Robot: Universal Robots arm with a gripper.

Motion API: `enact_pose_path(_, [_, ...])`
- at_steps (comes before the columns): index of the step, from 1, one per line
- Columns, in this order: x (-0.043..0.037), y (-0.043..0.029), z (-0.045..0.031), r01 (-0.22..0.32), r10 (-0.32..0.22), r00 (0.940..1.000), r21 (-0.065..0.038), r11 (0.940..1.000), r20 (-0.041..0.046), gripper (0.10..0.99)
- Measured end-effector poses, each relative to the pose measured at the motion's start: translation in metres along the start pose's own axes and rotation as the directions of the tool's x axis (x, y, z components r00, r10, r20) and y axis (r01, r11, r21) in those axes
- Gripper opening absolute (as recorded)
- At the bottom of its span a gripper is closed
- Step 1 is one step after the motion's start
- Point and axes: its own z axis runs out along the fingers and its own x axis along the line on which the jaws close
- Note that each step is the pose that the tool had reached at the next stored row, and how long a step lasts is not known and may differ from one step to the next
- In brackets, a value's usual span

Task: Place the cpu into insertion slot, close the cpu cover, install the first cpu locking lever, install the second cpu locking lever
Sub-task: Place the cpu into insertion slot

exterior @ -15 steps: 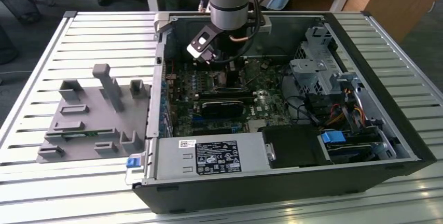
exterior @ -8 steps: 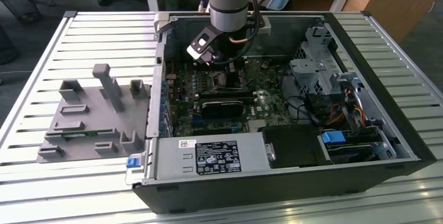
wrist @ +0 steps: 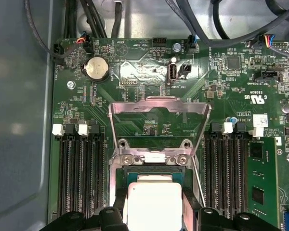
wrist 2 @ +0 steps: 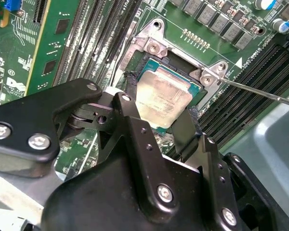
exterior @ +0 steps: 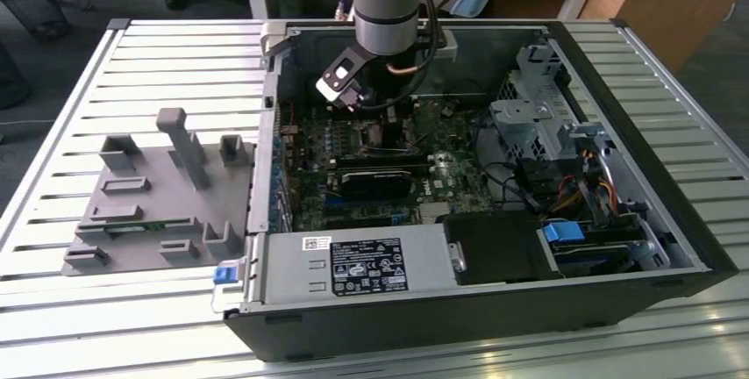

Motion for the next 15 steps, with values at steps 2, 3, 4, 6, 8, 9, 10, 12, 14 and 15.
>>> enact_pose_path(2, [0.0008,-0.0001,0.0009,0.0,0.0,1.0,0.0,1.0,0.0004,0.537])
enact_pose_path(3, [0.0011,-0.0002,0.0013,0.0,0.0,1.0,0.0,1.0,0.0007,0.537])
enact_pose_path(4, [0.0015,-0.0002,0.0017,0.0,0.0,1.0,0.001,1.0,0.0011,0.537])
enact_pose_path(6, [0.0021,-0.0003,0.0025,-0.001,0.001,1.0,0.001,1.0,0.0011,0.537])
enact_pose_path(8, [0.0027,-0.0003,0.0031,-0.001,0.001,1.0,0.001,1.0,0.0015,0.537])
enact_pose_path(9, [0.0028,-0.0003,0.0032,-0.001,0.001,1.0,0.001,1.0,0.0016,0.537])
enact_pose_path(10, [0.0027,-0.0003,0.0033,0.0,0.0,1.0,0.001,1.0,0.0016,0.537])
enact_pose_path(12, [0.0028,-0.0004,0.0033,-0.001,0.001,1.0,0.0,1.0,0.0016,0.537])
enact_pose_path(14, [0.0028,-0.0004,0.0033,-0.001,0.001,1.0,0.0,1.0,0.0016,0.537])
enact_pose_path(15, [0.0028,-0.0004,0.0033,-0.001,0.001,1.0,0.0,1.0,0.0016,0.537])
